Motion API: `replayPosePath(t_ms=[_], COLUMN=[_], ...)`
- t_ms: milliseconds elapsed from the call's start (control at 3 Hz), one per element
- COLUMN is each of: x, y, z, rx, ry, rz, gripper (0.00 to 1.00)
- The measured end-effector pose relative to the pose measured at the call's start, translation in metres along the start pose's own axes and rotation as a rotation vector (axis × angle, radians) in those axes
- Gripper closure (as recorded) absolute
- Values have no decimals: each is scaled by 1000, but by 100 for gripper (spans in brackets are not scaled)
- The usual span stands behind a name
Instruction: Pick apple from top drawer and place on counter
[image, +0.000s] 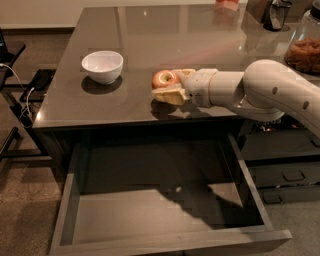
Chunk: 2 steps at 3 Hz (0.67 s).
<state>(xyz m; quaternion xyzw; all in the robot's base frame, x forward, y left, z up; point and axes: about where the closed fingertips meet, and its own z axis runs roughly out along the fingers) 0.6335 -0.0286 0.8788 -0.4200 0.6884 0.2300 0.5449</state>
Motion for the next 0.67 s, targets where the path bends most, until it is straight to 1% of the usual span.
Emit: replayPosePath(t_ms=[333,667], x=[0,0], y=[0,0], z=[0,0], rx=[0,0], ry=[0,0], rz=[0,0], gripper=[0,0])
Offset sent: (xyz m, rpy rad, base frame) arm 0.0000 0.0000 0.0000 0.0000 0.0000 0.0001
